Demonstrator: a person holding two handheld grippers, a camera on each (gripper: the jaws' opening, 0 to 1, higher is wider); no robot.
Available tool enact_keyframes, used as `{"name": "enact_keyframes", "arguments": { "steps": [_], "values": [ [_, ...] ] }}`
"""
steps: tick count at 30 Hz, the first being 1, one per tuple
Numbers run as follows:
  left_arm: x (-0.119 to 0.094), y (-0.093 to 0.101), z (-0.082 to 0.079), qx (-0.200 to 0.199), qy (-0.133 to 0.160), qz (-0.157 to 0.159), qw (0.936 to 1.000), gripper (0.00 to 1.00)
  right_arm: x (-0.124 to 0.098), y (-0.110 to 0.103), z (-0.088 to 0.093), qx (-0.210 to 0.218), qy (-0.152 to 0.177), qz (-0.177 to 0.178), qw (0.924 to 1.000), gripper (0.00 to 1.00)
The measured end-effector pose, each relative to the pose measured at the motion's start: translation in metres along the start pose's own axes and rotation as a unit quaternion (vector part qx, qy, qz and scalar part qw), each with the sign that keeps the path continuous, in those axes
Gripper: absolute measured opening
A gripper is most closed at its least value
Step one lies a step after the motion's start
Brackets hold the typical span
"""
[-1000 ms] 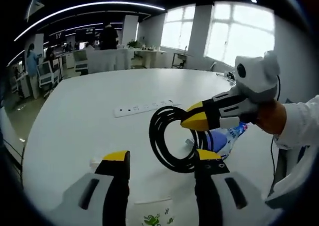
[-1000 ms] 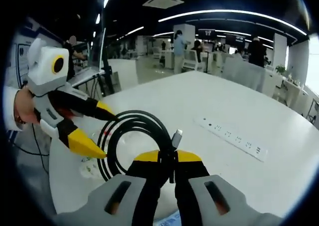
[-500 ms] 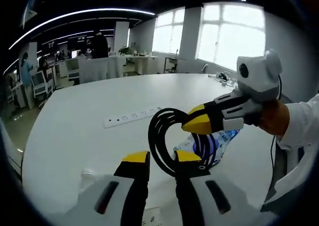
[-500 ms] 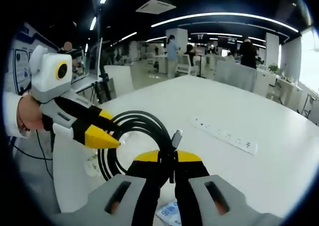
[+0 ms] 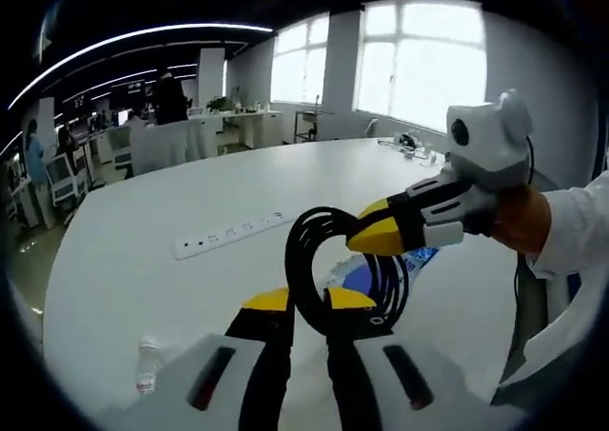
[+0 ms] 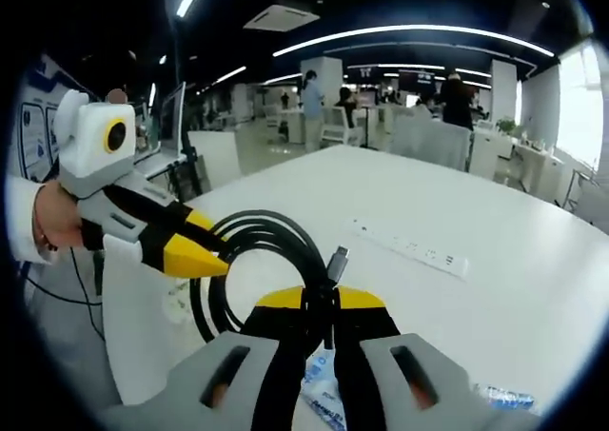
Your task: Arrange the tabletop items into an orderly group along one side of the table until the central work area is clear of visible clutter.
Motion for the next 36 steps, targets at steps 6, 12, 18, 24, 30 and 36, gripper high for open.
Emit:
{"name": "enact_keyframes", "arguments": {
  "steps": [6, 12, 18, 24, 30, 36],
  "values": [
    [0.005, 0.016, -0.004, 0.001, 0.0, 0.012, 0.9999, 0.07, -0.018, 0.007, 0.006, 0.009, 0.003, 0.012, 0.9999, 0.06],
    [0.013, 0.036, -0.009, 0.007, -0.001, 0.024, 0.9997, 0.06, -0.04, 0.018, 0.014, 0.017, 0.003, 0.025, 0.9995, 0.07],
    [0.028, 0.062, -0.016, 0.009, 0.003, 0.041, 0.9991, 0.06, -0.066, 0.035, 0.024, 0.024, -0.001, 0.042, 0.9988, 0.07],
    [0.044, 0.091, -0.019, 0.013, 0.001, 0.059, 0.9981, 0.06, -0.09, 0.05, 0.036, 0.03, -0.008, 0.057, 0.9979, 0.07],
    [0.058, 0.12, -0.022, 0.014, -0.001, 0.078, 0.9968, 0.06, -0.118, 0.068, 0.05, 0.033, -0.017, 0.072, 0.9967, 0.07],
    [0.074, 0.15, -0.022, 0.005, -0.006, 0.097, 0.9952, 0.06, -0.143, 0.086, 0.066, 0.038, -0.029, 0.084, 0.9953, 0.07]
  ]
}}
Point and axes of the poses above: the point that each gripper's makers call its tool centre point, and the gripper's own axes: x roughly forward along the fingers, y roughly to its right, z roughly out of its underside, the point moved 5 cm from there along -x, roughly backward along the fingers, and after that the axes turned 3 degrees about x, right-handed, at the moved point
